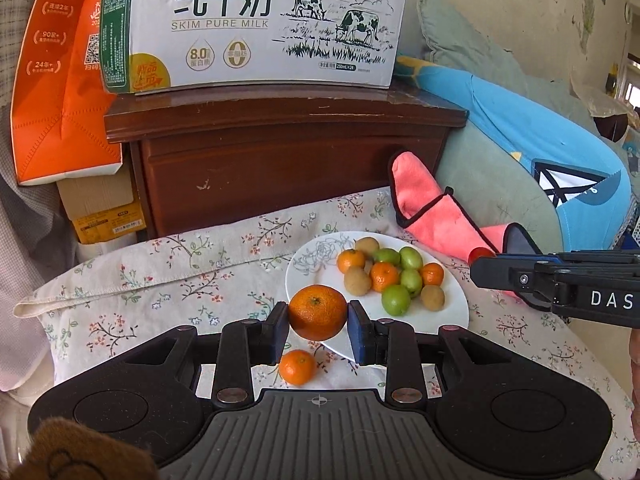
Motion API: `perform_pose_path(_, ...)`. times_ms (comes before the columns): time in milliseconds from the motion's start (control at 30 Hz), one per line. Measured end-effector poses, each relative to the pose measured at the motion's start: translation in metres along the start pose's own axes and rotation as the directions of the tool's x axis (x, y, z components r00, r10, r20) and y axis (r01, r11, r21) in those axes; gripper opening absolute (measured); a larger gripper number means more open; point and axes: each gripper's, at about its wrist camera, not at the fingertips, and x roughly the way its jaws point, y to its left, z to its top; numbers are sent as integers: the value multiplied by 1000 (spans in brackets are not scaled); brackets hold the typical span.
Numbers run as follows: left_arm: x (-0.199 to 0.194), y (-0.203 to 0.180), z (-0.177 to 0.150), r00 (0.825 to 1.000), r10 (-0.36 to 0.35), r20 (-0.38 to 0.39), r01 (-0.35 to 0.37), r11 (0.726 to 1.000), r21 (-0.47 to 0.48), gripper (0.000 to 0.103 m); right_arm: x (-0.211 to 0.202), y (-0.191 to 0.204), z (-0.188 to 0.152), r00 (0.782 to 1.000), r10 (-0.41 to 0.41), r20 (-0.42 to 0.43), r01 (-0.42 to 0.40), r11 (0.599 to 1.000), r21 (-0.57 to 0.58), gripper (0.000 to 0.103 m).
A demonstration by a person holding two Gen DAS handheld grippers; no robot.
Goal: Organize fruits
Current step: 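Carry the tangerine and cherry tomato onto the plate and open both grippers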
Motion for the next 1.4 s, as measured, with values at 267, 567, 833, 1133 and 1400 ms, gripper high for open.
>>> perform_pose_path(267,30,-6,4,999,-39,-26,39,999,-4,29,21,-14,-7,999,-21,-49,23,999,45,20)
perform_pose_path(567,61,-14,0,996,-45,-77,45,999,-1,29,46,-27,-15,993,-44,-110,53,995,82,20)
perform_pose_path(833,76,-17,-1,995,-50,-90,46,998,-47,31,64,-36,-21,987,-51,-155,71,989,128,20)
perform_pose_path(1133,60,-8,12,998,-22,-52,16,994,-106,58,57,-46,-16,993,-46,-111,71,971,229,25)
perform_pose_path(1400,36,0,18,995,74,-69,-78,995,-55,75,53,-37,-14,993,-16,-115,40,978,206,29)
